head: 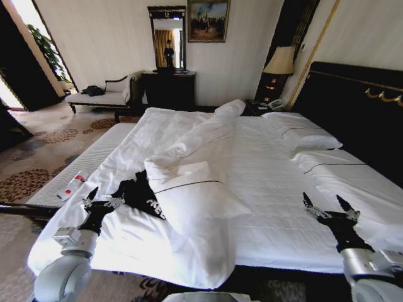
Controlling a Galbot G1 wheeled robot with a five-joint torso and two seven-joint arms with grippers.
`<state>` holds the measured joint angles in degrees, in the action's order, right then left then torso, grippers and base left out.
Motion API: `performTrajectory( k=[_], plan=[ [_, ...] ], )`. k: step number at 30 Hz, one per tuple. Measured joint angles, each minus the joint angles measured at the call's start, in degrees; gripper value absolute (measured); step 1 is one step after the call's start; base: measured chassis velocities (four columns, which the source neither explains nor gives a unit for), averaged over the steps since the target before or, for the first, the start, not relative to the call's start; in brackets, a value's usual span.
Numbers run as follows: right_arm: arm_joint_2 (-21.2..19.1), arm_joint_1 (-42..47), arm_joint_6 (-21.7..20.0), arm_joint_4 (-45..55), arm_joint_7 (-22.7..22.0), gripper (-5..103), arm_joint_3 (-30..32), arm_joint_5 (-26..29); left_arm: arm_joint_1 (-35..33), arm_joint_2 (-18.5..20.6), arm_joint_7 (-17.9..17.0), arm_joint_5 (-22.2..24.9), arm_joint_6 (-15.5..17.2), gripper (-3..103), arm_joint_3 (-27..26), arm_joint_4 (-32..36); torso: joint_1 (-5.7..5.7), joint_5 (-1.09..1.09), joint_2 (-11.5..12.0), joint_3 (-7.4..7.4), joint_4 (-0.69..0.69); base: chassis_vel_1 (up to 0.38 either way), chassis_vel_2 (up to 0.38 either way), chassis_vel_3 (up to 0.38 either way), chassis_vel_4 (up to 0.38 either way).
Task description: Fold the clothes on the bed.
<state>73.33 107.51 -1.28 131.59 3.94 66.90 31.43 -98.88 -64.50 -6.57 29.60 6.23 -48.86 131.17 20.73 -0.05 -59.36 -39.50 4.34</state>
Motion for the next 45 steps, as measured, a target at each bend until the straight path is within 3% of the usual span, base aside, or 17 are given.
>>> performTrajectory(
  k=[12,16,23,37,42,44,45],
  plan=[
    [0.0,0.0,-0.1,0.1,-0.1,100,0.0,-0.2,-0.4,-0.2,0.2,0.0,-0.1,100,-0.4,0.1,-0.02,0.04,0.0,0.01,-0.01,0.345,0.344,-0.340,-0.342],
    [0.1,0.0,-0.1,0.1,-0.2,100,0.0,-0.3,-0.5,-0.2,0.2,0.0,-0.1,100,-0.5,0.1,-0.02,-0.03,0.0,0.02,0.01,0.108,0.215,-0.094,-0.222],
    [0.2,-0.2,-0.1,-0.1,-0.6,100,-0.2,-0.9,-0.5,-0.4,0.2,0.0,-0.2,100,-0.5,0.0,-0.03,0.08,0.0,0.00,0.00,-0.109,0.116,0.099,-0.131],
    [-0.3,-0.3,0.9,-0.3,0.0,100,-0.4,-0.8,-1.0,-0.7,0.2,-0.1,-0.3,100,-0.7,0.1,-0.05,-0.01,0.0,0.03,-0.01,-0.136,0.063,0.130,-0.067],
    [-5.0,-0.2,0.5,0.4,0.6,100,1.0,1.3,-1.2,-0.7,0.2,-0.1,-0.4,100,-0.8,0.2,-0.02,0.06,0.0,0.01,0.00,-0.026,0.004,0.022,-0.002],
    [-11.1,-0.3,-3.2,1.2,0.7,100,2.2,5.4,-1.4,-0.7,0.3,-0.1,-0.4,100,-0.7,0.4,-0.01,0.04,0.0,0.00,0.01,-0.075,0.004,0.034,0.001],
    [-11.1,-0.3,-3.2,1.2,0.7,100,2.2,5.4,-1.4,-0.7,0.3,-0.1,-0.4,100,-0.7,0.4,-0.01,0.04,0.0,0.00,0.01,-0.075,0.005,0.043,0.001]
  ],
)
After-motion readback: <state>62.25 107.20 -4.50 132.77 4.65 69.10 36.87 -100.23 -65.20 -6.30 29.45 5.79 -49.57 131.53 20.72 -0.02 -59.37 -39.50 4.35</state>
